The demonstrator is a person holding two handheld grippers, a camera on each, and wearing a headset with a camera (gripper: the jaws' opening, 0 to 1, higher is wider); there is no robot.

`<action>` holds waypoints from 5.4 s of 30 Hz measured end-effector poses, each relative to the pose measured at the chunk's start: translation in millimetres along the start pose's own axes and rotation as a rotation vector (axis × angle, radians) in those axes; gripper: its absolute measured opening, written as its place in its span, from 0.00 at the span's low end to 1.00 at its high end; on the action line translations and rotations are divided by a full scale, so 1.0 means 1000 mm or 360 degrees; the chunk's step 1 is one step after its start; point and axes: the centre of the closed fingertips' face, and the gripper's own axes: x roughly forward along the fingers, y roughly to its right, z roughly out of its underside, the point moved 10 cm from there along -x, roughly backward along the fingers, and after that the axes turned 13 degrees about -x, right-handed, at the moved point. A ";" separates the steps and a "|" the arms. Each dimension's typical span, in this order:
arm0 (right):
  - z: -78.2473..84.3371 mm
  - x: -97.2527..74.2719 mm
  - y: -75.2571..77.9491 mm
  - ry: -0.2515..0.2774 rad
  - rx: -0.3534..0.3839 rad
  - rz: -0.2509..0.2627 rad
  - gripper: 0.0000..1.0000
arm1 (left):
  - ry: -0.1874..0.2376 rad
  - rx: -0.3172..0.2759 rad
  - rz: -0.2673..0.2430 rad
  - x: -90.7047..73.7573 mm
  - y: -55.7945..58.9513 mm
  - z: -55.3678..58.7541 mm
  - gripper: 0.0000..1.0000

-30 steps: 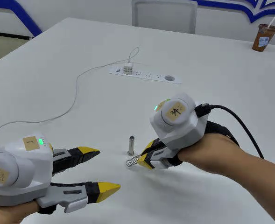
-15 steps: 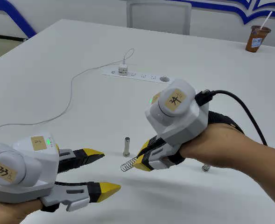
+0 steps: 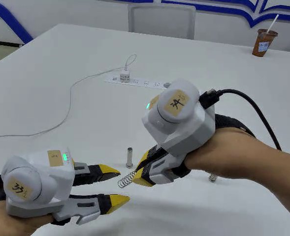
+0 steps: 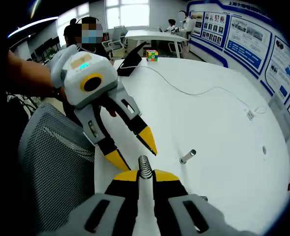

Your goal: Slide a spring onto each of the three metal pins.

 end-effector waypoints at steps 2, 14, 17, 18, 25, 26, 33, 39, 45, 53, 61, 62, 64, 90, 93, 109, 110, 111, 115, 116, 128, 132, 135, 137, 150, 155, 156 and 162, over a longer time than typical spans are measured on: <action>-0.001 -0.001 -0.001 0.0005 0.0007 -0.0010 0.11 | -0.0003 0.0014 0.0005 0.000 0.001 0.000 0.28; -0.005 -0.001 -0.005 0.0011 -0.0008 -0.0017 0.11 | 0.0005 0.0044 0.0009 0.003 0.004 -0.001 0.12; -0.005 -0.003 -0.004 0.0031 -0.0007 -0.0003 0.11 | 0.0010 0.0024 0.0008 0.004 0.004 -0.002 0.12; -0.006 -0.003 -0.004 0.0040 -0.0005 0.0001 0.11 | 0.0009 0.0019 0.0011 0.005 0.005 -0.002 0.12; -0.007 -0.004 -0.004 0.0132 0.0020 0.0027 0.12 | 0.0033 -0.0071 0.0027 0.006 0.006 -0.004 0.11; -0.007 -0.004 -0.004 0.0144 0.0021 0.0031 0.12 | 0.0038 -0.0087 0.0029 0.006 0.006 -0.004 0.11; -0.008 -0.004 -0.003 0.0219 0.0018 0.0074 0.13 | 0.0105 -0.0213 0.0051 0.004 0.003 -0.005 0.11; -0.008 -0.006 -0.001 0.0264 0.0034 0.0107 0.14 | 0.0123 -0.0227 0.0050 0.004 0.003 -0.006 0.11; -0.006 -0.008 0.000 0.0330 0.0099 0.0121 0.15 | 0.0151 -0.0257 0.0049 0.004 0.003 -0.007 0.10; -0.005 -0.009 0.000 0.0354 0.0128 0.0136 0.15 | 0.0187 -0.0295 0.0041 0.003 0.001 -0.009 0.10; -0.009 -0.009 0.001 0.0386 0.0134 0.0146 0.13 | 0.0213 -0.0309 0.0043 0.002 0.002 -0.012 0.10; -0.009 -0.009 0.002 0.0389 0.0129 0.0149 0.13 | 0.0216 -0.0315 0.0043 0.001 0.001 -0.012 0.10; -0.009 -0.009 0.002 0.0393 0.0131 0.0152 0.13 | 0.0223 -0.0325 0.0042 0.001 0.001 -0.012 0.10; -0.016 -0.020 0.011 0.0439 0.0100 0.0238 0.12 | 0.0229 -0.0235 -0.0032 -0.006 -0.004 -0.018 0.21; -0.016 -0.022 0.015 0.0453 0.0109 0.0261 0.12 | 0.0239 -0.0240 -0.0049 -0.009 -0.005 -0.018 0.24; -0.012 -0.027 0.044 0.0486 0.0163 0.0419 0.12 | 0.0250 -0.0219 -0.0127 -0.020 -0.008 -0.019 0.46; -0.011 -0.025 0.047 0.0482 0.0165 0.0433 0.12 | 0.0247 -0.0212 -0.0128 -0.020 -0.007 -0.019 0.46; -0.010 -0.024 0.048 0.0478 0.0168 0.0438 0.12 | 0.0244 -0.0208 -0.0130 -0.020 -0.007 -0.019 0.47; -0.004 -0.018 0.054 0.0470 0.0194 0.0461 0.12 | 0.0236 -0.0203 -0.0133 -0.021 -0.006 -0.017 0.50; -0.003 -0.016 0.055 0.0469 0.0203 0.0466 0.12 | 0.0236 -0.0204 -0.0133 -0.021 -0.006 -0.017 0.50; 0.008 0.007 0.061 0.0435 0.0266 0.0483 0.12 | 0.0230 -0.0222 -0.0145 -0.022 -0.005 -0.015 0.54; 0.009 0.011 0.061 0.0435 0.0272 0.0484 0.12 | 0.0224 -0.0225 -0.0146 -0.023 -0.006 -0.013 0.55; 0.010 0.014 0.063 0.0430 0.0280 0.0490 0.12 | 0.0222 -0.0231 -0.0149 -0.024 -0.007 -0.012 0.55; 0.012 0.015 0.063 0.0424 0.0287 0.0483 0.12 | 0.0220 -0.0232 -0.0149 -0.024 -0.007 -0.012 0.55; 0.017 0.024 0.064 0.0411 0.0309 0.0472 0.12 | 0.0201 -0.0231 -0.0147 -0.024 -0.008 -0.011 0.54; 0.020 0.030 0.063 0.0397 0.0313 0.0466 0.12 | 0.0192 -0.0231 -0.0148 -0.024 -0.008 -0.010 0.54; 0.020 0.031 0.063 0.0393 0.0315 0.0462 0.12 | 0.0192 -0.0231 -0.0148 -0.024 -0.009 -0.010 0.54; 0.024 0.038 0.062 0.0372 0.0323 0.0452 0.12 | 0.0190 -0.0233 -0.0148 -0.023 -0.009 -0.009 0.54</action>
